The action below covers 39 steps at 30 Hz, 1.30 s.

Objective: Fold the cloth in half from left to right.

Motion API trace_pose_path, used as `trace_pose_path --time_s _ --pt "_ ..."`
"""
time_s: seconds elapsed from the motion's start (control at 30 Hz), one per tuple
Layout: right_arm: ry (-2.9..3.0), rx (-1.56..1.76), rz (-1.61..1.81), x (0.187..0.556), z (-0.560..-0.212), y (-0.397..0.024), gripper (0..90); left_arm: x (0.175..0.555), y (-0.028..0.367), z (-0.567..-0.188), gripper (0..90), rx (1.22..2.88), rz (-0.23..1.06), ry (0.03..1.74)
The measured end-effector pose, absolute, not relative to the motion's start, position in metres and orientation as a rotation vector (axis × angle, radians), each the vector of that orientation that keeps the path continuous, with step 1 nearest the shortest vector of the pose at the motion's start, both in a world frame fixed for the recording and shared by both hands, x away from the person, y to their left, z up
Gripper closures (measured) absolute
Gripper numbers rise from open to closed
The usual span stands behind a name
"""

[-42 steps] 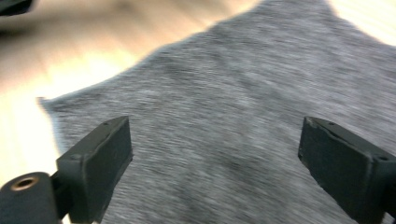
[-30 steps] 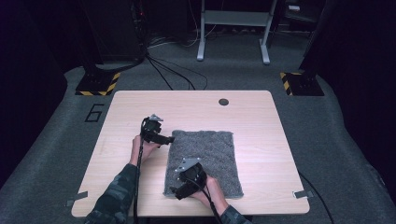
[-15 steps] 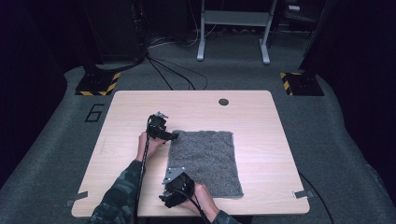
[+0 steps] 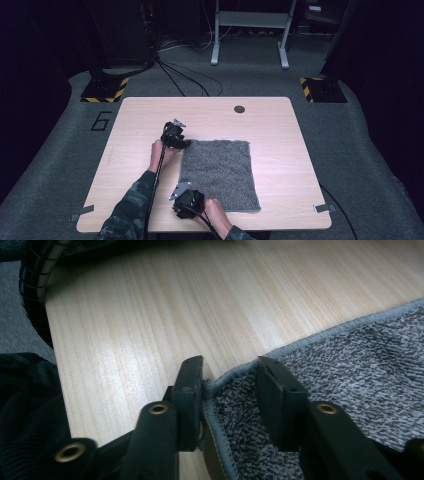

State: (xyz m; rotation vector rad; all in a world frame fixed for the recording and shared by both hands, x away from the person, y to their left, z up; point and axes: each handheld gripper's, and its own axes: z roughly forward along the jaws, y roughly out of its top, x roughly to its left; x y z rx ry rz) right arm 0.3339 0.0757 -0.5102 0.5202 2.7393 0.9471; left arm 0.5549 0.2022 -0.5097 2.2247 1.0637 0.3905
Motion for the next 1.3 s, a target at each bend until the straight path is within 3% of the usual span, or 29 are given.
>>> trace_pose_path --time_s 0.53,0.8,1.3 --pt "2.775 0.536 1.014 0.335 -0.513 0.071 82.9 0.55 0.203 -0.512 77.3 2.19 0.393 1.045" --pt "2.738 0.533 1.033 0.328 -0.514 0.068 86.7 0.549 0.204 -0.513 85.3 2.173 0.356 1.062" --pt "2.648 0.548 1.224 0.318 -0.496 0.055 87.4 0.546 0.216 -0.497 86.0 2.161 0.38 1.076"
